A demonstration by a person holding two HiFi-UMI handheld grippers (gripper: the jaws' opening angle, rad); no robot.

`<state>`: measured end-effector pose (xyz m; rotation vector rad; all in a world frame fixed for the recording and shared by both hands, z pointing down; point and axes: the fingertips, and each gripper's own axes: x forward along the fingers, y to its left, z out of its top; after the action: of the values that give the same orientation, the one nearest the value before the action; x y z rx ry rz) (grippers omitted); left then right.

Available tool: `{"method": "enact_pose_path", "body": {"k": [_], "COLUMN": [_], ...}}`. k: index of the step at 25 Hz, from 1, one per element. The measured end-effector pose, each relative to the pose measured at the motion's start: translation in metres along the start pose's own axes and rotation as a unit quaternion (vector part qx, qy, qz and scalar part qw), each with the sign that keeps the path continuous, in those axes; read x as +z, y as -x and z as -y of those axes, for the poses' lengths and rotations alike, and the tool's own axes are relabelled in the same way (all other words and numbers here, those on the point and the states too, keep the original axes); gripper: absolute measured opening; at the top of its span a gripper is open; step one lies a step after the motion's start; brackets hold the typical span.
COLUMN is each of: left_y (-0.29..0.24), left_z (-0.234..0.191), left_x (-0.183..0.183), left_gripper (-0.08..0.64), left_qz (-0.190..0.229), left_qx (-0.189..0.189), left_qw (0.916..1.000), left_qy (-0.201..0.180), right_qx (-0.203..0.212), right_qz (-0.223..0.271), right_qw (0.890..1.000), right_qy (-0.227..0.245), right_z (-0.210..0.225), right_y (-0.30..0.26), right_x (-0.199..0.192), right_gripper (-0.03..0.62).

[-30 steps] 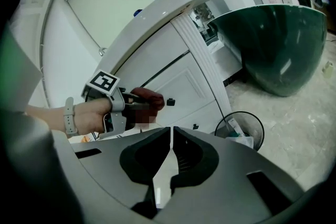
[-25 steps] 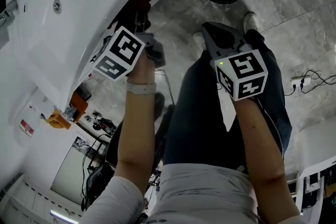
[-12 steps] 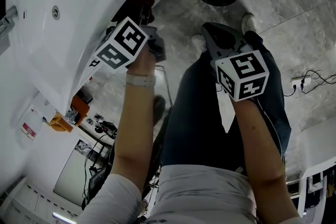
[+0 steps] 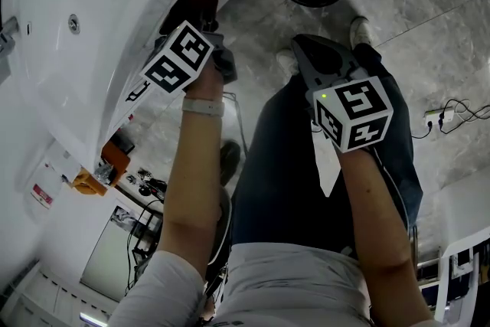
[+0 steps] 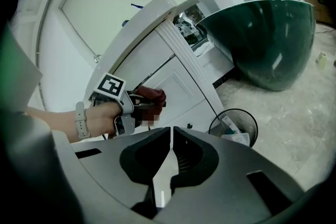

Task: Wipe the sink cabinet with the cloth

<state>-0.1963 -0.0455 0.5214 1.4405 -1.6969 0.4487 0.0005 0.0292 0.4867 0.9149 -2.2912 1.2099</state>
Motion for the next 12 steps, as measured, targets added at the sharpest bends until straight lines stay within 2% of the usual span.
{"method": "enact_pose_path", "body": {"k": [4, 7, 10, 12], "left_y": [0.004, 0.007, 0.008, 0.004], "left_z": [-0.013, -0.023, -0.042, -0.055], "left_x": [-0.004, -0.007, -0.017, -0.027], "left_gripper": [0.067, 0.067, 0.066, 0.066], "left_qz": [0.01, 0.011, 0.001, -0.012], "left_qx": [0.02, 0.038, 0.067, 0.073], "left_qw": [0.9996, 0.9991, 0.9976, 0.9969], "left_qy": [0.016, 0.014, 0.021, 0.029], "right_qx": [-0.006, -0.006, -0.006, -0.006], "right_qz": [0.0, -0.002, -0.002, -0.003], "right_qw": [1.0, 1.0, 1.0, 1.0], "right_qy": [0.0, 0.001, -0.001, -0.003], "right_z": [0.001, -0.001, 0.0, 0.0], "right_y": [0.001, 0.001, 0.001, 0.001], "right_x": [-0.003, -0.006, -0.008, -0.009], "right_gripper": [0.032, 0.032, 0.032, 0.031]}}
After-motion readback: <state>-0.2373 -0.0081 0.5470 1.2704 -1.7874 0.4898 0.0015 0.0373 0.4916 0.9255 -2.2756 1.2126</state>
